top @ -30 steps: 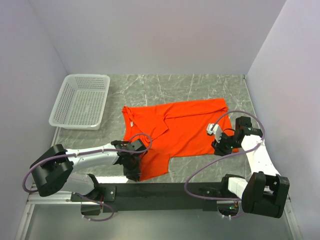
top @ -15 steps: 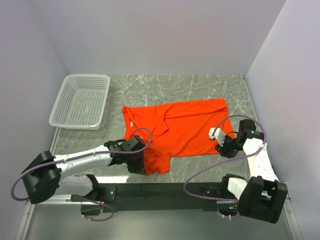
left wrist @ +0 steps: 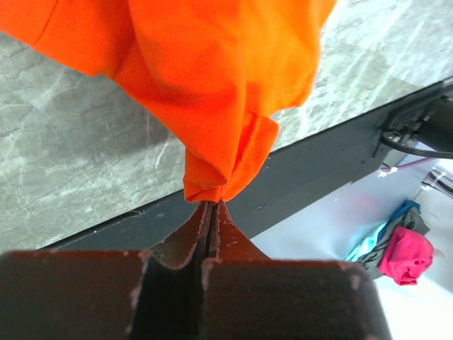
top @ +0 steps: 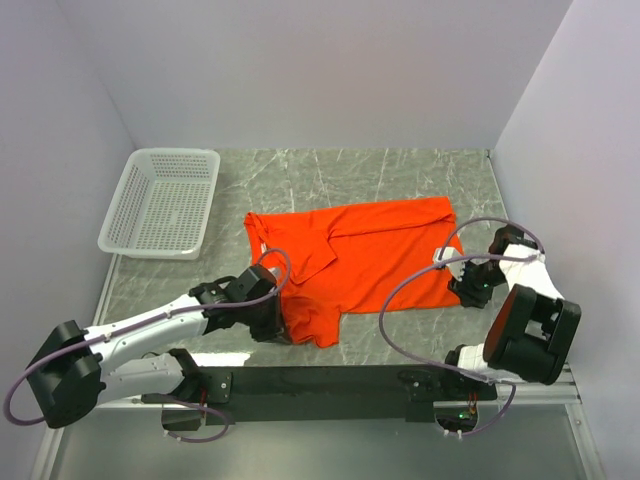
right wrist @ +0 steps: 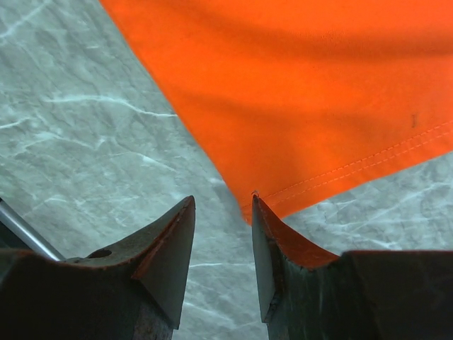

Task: Fold and stack the t-shirts
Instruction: Fold the tshirt

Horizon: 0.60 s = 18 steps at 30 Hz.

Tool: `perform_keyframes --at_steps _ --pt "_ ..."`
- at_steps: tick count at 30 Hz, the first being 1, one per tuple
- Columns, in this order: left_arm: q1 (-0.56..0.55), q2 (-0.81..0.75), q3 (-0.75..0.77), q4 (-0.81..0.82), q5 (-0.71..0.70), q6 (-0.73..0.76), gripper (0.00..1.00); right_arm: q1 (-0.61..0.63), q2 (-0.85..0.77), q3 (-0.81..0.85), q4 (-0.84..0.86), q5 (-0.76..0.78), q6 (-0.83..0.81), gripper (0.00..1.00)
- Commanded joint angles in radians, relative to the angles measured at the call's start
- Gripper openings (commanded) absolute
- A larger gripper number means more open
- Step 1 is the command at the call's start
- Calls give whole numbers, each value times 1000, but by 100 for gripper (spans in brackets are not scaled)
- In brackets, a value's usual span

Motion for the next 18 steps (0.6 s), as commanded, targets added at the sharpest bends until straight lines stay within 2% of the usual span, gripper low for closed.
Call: perform_keyframes --at_steps 1,11,18 --pt "15 -43 4 15 34 29 1 -4 44 65 4 26 -11 45" --pt "81 -58 12 4 74 78 1 52 97 11 86 60 24 44" --pt "116 -41 35 -19 92 110 1 71 142 -12 141 68 47 40"
